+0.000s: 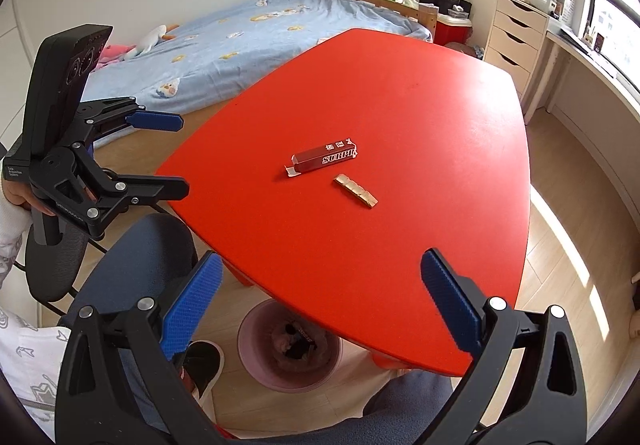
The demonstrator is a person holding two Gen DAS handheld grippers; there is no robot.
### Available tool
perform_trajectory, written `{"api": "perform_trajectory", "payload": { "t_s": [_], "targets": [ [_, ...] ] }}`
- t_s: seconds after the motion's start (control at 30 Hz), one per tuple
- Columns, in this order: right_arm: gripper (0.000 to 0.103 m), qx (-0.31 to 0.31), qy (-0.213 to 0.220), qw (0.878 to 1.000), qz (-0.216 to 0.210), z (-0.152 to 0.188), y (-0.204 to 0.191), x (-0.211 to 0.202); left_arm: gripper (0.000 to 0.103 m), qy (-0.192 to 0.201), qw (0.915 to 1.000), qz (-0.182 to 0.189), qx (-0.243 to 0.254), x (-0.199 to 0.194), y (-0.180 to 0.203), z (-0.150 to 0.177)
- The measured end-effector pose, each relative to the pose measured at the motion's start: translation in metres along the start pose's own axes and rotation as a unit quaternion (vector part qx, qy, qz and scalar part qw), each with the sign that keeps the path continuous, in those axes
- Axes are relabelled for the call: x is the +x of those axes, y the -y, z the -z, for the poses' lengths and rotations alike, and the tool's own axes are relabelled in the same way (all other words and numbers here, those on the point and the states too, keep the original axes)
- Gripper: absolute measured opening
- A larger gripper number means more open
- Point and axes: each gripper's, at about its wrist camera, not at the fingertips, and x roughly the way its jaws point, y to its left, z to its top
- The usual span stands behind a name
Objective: Collect trash
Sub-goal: 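Raise both tools back over the table toward the red box and clothespin, then grasp the red printed box with the left tool while the right tool grasps the clothespin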
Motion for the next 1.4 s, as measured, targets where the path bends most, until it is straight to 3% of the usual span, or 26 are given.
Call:
{"api": "perform_trajectory", "payload": {
  "t_s": [0.53, 0.87, 1.13, 1.4],
  "targets": [
    [0.098, -0.096, -0.041, 0.994, -0.018, -0.052, 0.032, 0.066, 0.095, -0.048, 0.9984, 0.008, 0.028, 0.059, -0.028, -0.047],
    [0.096, -0.117, -0.079, 0.989, -0.041, -0.058, 0.045, 0.115, 0.095, -0.101, 0.9942, 0.026, 0.024, 0.112, -0.036, -0.063],
    [0.075, -0.143, -0.111, 0.982, -0.059, -0.05, 0.04, 0.142, 0.095, -0.129, 0.9908, 0.029, 0.026, 0.136, -0.038, -0.061],
    [0.048, -0.147, -0.118, 0.98, -0.067, -0.045, 0.035, 0.154, 0.061, -0.149, 0.9873, 0.044, 0.033, 0.145, -0.033, -0.051]
  ]
}}
